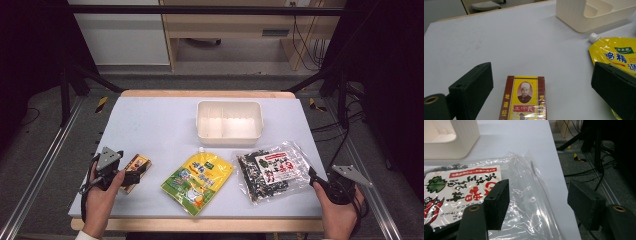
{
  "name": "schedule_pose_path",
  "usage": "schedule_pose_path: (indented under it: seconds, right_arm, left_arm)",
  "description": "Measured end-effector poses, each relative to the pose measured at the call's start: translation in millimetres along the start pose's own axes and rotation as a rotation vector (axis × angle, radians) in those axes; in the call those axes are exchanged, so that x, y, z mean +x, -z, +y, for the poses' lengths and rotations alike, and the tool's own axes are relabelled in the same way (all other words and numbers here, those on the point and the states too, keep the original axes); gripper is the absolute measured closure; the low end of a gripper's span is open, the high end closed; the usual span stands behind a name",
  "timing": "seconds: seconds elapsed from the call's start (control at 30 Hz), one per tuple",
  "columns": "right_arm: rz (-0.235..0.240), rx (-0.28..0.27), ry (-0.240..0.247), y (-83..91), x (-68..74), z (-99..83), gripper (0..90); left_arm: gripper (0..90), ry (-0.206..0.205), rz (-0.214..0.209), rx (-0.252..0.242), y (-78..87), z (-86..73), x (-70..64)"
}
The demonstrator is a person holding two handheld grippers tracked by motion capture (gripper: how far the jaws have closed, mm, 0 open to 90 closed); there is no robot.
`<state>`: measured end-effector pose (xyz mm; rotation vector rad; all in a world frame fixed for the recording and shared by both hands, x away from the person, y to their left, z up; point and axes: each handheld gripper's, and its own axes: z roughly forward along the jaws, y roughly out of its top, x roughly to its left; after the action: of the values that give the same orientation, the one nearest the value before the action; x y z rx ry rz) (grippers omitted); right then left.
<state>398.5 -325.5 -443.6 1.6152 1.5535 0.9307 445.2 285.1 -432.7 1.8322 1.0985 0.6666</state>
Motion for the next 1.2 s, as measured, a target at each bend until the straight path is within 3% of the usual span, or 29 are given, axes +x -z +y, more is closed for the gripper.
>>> schedule_pose_path:
  seconds: [0.4, 0.73, 0.97, 1.07, 1.2]
  right_arm:
    - [0.013, 0.017, -0.009, -0.6, -2.3, -1.6, 45.6]
    - [0.01, 0.051, -0.043, -2.2, -17.4, -9.0, 59.9]
    - [0.044, 0.112, -0.052, -19.7, -24.5, -15.2, 54.4]
    - [0.047, 0.134, -0.086, -30.3, -29.2, -15.0, 51.4]
    - [0.063, 0.175, -0.091, -40.4, -28.7, -16.6, 50.5]
  left_arm:
    - [4.4, 0.0, -0.005, -0.001, 0.0, 0.0, 0.0]
    - [4.6, -0.009, -0.014, 0.005, -2.0, 0.1, -1.4]
    - [4.6, -0.016, -0.017, 0.012, -3.1, -0.1, -2.4]
    - [4.7, -0.025, -0.022, 0.019, -4.6, 0.1, -3.7]
    - [4.7, -0.029, -0.027, 0.016, -5.1, 0.4, -5.1]
